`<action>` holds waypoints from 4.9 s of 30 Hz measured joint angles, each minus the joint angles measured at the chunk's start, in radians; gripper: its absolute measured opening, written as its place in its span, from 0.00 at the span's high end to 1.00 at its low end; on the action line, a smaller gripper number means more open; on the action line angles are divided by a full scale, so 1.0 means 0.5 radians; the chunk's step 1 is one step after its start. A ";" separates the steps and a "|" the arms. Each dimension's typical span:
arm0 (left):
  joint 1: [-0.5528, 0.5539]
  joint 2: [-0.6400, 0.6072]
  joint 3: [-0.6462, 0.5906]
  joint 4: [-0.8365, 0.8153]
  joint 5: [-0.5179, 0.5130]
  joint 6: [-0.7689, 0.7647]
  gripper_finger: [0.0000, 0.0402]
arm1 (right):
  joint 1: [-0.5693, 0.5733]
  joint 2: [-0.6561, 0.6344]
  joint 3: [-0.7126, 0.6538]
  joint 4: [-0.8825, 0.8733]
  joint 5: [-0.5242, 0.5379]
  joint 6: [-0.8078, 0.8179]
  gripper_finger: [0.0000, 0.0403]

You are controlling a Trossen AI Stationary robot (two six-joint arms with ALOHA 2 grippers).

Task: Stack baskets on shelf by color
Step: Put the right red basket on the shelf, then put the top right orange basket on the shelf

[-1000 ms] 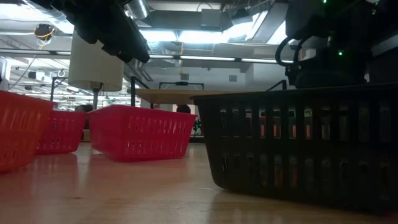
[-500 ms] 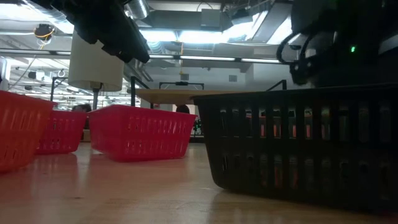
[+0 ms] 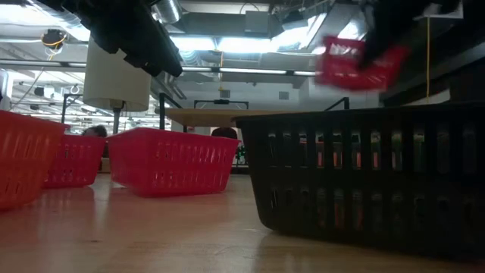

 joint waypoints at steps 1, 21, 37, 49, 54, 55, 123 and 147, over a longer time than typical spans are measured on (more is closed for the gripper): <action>0.000 0.000 0.000 0.000 0.000 0.000 0.88 | -0.019 0.000 0.042 -0.008 0.133 -0.086 1.00; 0.000 0.000 -0.002 0.000 -0.004 0.118 0.88 | -1.674 -0.125 0.496 0.081 -0.785 -1.555 1.00; 0.000 0.000 -0.002 0.001 -0.100 0.119 0.88 | -1.865 -0.104 0.054 0.299 -1.221 -2.009 1.00; 0.000 0.000 -0.002 0.002 -0.100 0.116 0.88 | -1.866 -0.104 0.106 0.334 -1.227 -2.002 0.84; 0.000 0.000 -0.002 0.001 -0.100 0.116 0.88 | -1.849 -0.104 0.288 0.214 -1.227 -1.948 0.77; 0.000 0.000 -0.002 0.001 -0.101 0.115 0.88 | -1.843 -0.104 0.340 0.171 -1.227 -1.915 0.76; 0.000 0.000 -0.001 0.001 -0.107 -0.155 0.88 | -0.254 0.089 -0.911 1.605 -1.014 -0.415 0.74; 0.000 0.000 -0.001 0.002 -0.108 -0.144 0.88 | -0.205 0.142 -0.568 1.122 -1.021 -0.396 1.00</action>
